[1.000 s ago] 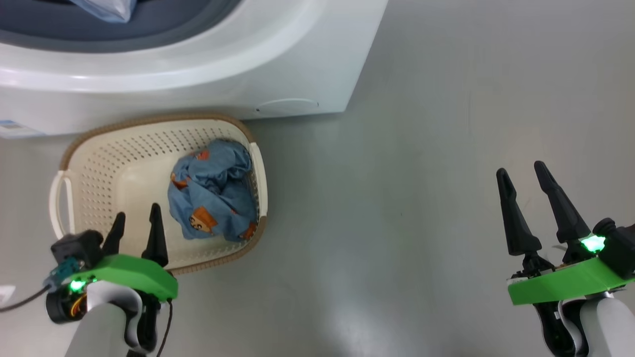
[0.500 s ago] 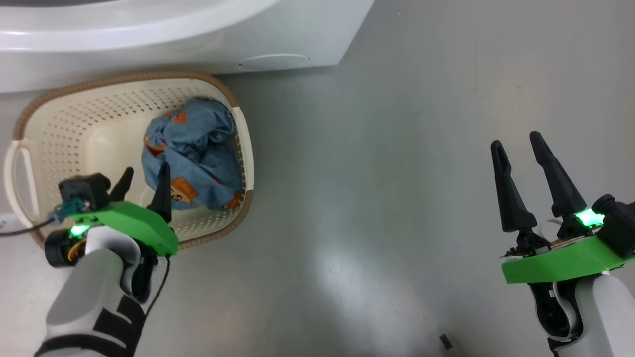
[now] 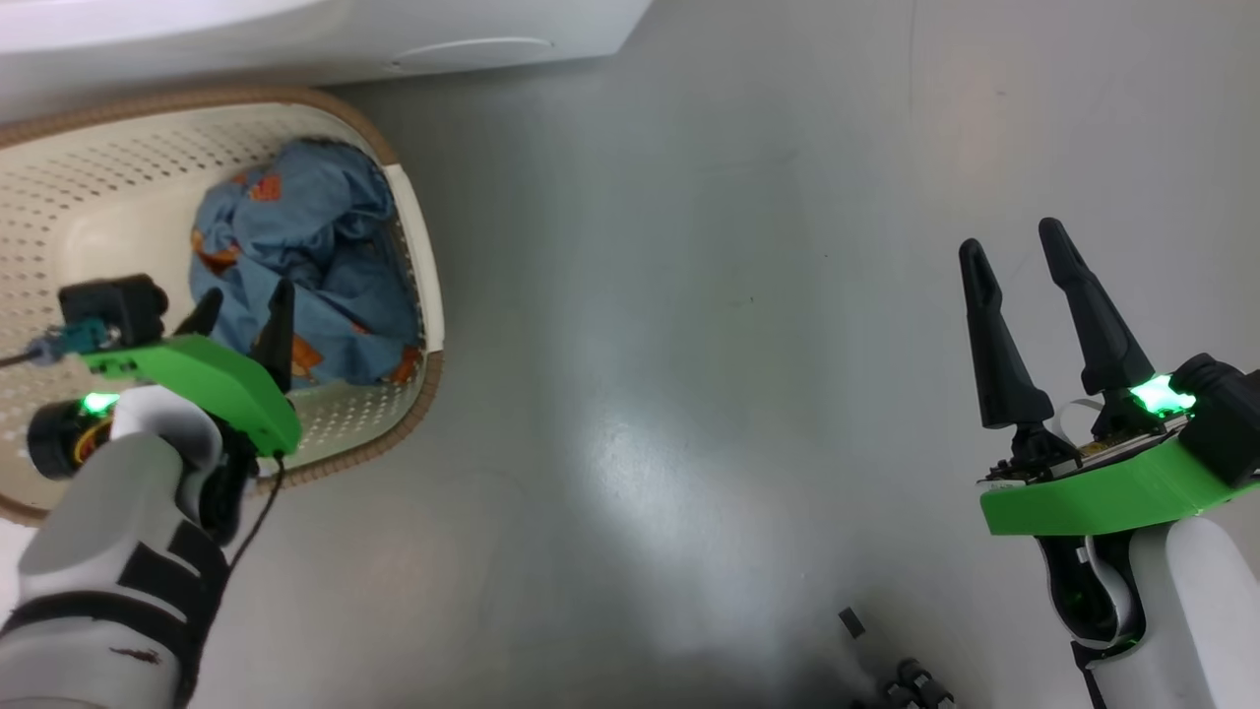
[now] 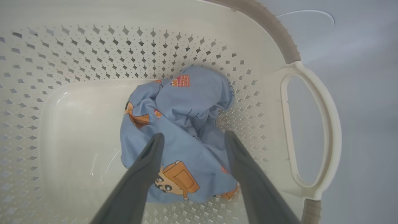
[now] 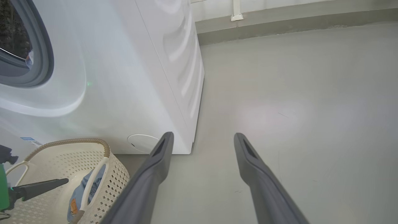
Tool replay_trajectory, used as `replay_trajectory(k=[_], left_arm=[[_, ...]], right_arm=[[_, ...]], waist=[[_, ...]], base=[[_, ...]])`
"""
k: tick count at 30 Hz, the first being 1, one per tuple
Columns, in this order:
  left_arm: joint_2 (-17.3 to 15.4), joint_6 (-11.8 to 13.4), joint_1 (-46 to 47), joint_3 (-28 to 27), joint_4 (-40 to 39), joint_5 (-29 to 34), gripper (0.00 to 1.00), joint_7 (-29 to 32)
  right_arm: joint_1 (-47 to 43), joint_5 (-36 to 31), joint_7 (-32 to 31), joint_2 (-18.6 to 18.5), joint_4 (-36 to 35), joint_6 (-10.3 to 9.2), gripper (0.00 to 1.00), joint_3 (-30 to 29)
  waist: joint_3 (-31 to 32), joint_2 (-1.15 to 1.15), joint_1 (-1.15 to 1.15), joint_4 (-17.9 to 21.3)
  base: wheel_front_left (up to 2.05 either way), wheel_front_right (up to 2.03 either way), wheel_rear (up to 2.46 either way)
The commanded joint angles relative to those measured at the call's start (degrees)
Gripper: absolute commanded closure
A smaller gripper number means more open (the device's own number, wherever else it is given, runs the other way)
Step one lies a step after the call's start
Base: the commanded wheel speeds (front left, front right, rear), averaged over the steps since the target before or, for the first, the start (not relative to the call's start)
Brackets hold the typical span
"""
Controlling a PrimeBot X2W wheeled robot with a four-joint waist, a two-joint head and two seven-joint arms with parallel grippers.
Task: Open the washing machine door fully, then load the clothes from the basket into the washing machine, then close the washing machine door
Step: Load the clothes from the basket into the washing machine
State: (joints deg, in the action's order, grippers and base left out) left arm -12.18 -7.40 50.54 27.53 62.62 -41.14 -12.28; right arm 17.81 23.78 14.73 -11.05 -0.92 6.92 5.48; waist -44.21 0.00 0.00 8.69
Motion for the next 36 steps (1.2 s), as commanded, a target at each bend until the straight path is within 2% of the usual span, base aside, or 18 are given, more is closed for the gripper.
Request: replay_trajectory(k=[1,18,33,34,35,36], left_arm=[[-2.9,-0.1,0.4,-0.4,0.3,-1.2,0.0,0.2],[-6.5,-0.1,6.7,6.8,4.5,-6.9,0.0,3.4],[-8.2,-0.1,9.8,12.0,5.2,-13.0,0.0,10.0],[-8.1,-0.1,9.9,12.3,5.3,-13.2,0.18,10.0],[-8.2,-0.1,10.0,12.5,5.3,-13.6,0.53,10.2],[-8.2,-0.1,10.1,12.8,5.1,-13.9,0.72,10.4]], right_arm=[[-0.9,-0.3,0.3,-0.1,-1.4,0.57,0.0,1.6],[0.3,-0.4,0.3,0.0,-2.6,0.57,0.0,2.9],[1.3,-0.5,0.3,-0.8,-3.8,0.57,0.0,4.0],[1.2,-0.6,0.3,-0.9,-3.9,0.57,0.0,4.0],[1.2,-0.6,0.3,-1.0,-4.0,0.57,0.0,4.0],[1.2,-0.6,0.3,-1.1,-4.0,0.57,0.0,4.0]], waist=[[-1.5,0.0,0.0,1.1],[-5.8,0.0,0.0,3.3],[-8.4,0.0,0.0,4.8],[-8.4,0.0,0.0,4.9],[-8.5,0.0,0.0,4.9],[-8.5,0.0,0.0,4.9]], base=[[0.0,0.0,0.0],[0.0,0.0,0.0],[0.0,0.0,0.0],[0.0,0.0,0.0],[0.0,0.0,0.0],[0.0,0.0,0.0]])
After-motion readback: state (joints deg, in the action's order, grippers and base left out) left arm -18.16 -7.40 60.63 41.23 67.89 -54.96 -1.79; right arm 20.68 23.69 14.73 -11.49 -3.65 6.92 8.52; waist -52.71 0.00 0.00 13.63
